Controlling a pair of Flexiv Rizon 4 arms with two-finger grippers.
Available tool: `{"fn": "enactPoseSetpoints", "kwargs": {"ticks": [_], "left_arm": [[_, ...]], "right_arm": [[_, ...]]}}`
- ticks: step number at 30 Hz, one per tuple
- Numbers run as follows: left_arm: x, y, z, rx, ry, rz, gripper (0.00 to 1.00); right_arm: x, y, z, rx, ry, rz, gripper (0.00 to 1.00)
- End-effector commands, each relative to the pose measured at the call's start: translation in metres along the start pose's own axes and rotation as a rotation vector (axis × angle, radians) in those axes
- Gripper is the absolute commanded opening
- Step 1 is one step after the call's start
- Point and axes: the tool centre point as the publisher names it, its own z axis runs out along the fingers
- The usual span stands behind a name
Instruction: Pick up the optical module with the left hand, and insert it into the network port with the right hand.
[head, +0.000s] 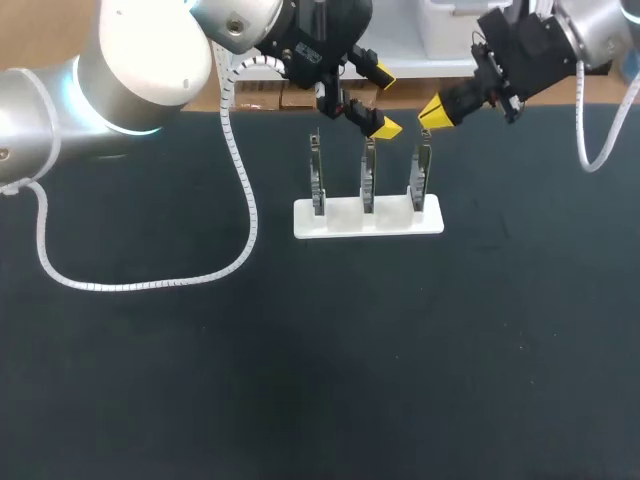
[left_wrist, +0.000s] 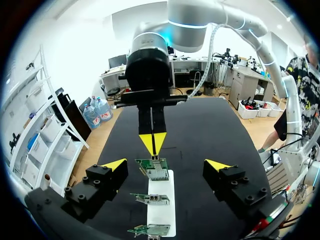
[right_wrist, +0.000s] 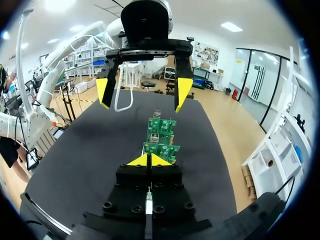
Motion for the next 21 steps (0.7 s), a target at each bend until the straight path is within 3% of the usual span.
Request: {"fn": "enactPoseSetpoints", "kwargs": {"ticks": [1,21], "left_arm": [[-0.0013,0.0009,-0.0003,0.002,0.007,-0.002,1.0],[-0.0013,0.0009,-0.0003,0.002,0.007,-0.002,1.0]], "right_arm": [[0.003,0.0044,0.0004,0.013,-0.004,0.005,0.0],[0.0113,0.0086,0.0062,0.017,-0.026,0.028,0.0]]}}
